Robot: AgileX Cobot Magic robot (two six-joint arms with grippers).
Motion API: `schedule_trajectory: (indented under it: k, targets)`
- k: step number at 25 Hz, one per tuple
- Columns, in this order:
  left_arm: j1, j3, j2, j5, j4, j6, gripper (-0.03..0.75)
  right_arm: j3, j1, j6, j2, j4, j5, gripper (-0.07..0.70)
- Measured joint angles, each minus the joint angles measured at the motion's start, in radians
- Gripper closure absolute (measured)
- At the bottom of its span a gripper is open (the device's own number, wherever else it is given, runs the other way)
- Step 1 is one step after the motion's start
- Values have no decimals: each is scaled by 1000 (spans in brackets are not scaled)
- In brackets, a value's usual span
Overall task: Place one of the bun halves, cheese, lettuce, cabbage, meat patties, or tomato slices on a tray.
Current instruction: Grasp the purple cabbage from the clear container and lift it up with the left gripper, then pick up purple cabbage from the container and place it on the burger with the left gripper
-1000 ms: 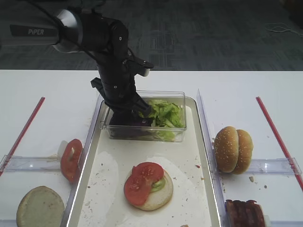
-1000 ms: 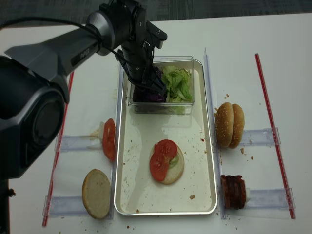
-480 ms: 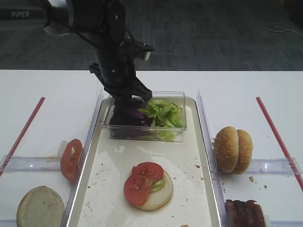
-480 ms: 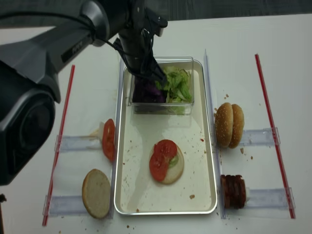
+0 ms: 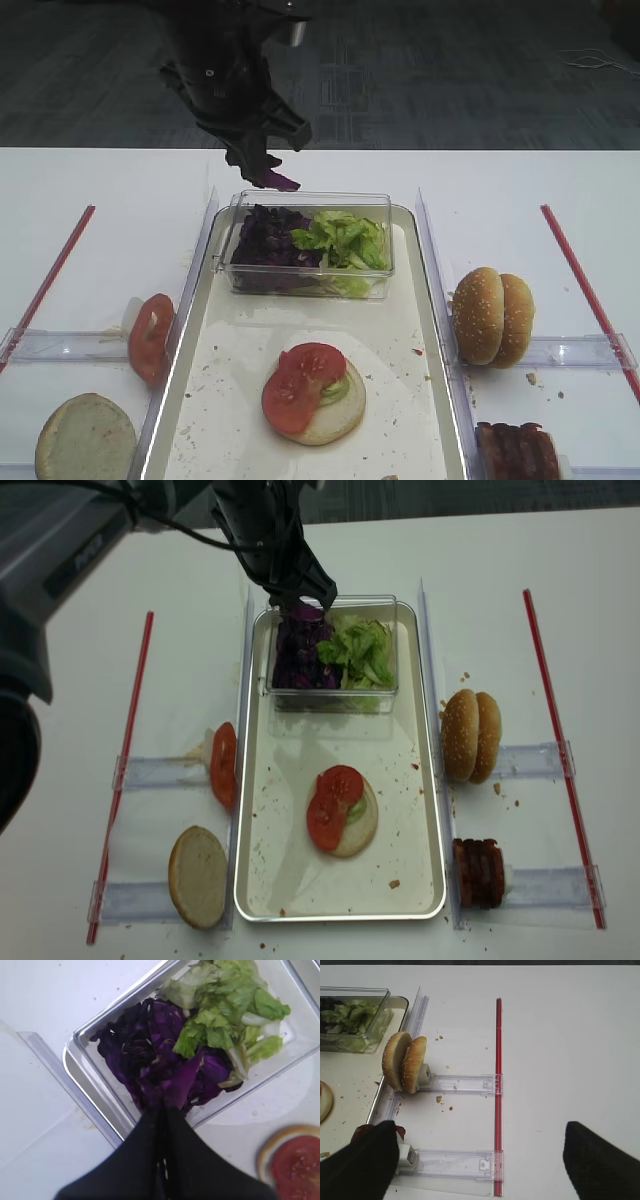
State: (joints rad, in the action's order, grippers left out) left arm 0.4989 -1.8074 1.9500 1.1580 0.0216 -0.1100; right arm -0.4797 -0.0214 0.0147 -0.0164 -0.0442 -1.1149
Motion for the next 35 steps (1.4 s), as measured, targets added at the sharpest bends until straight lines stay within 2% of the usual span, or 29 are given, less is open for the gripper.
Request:
schedule_trajectory:
  k: [7, 16, 19, 24, 27, 35]
  targets:
    - [0, -8, -54, 71, 23, -3, 690, 0, 0, 0, 0, 0, 0, -58]
    - [0, -8, -60, 77, -5, 1, 691, 0, 0, 0, 0, 0, 0, -58]
    - [0, 62, -82, 74, -28, 3, 692, 0, 0, 0, 0, 0, 0, -58]
    - [0, 304, -167, 74, -22, -10, 692, 0, 0, 0, 0, 0, 0, -58]
    - [0, 392, -240, 74, -22, -16, 692, 0, 0, 0, 0, 0, 0, -58]
    - [0, 408, -291, 74, -51, -43, 692, 0, 0, 0, 0, 0, 0, -58]
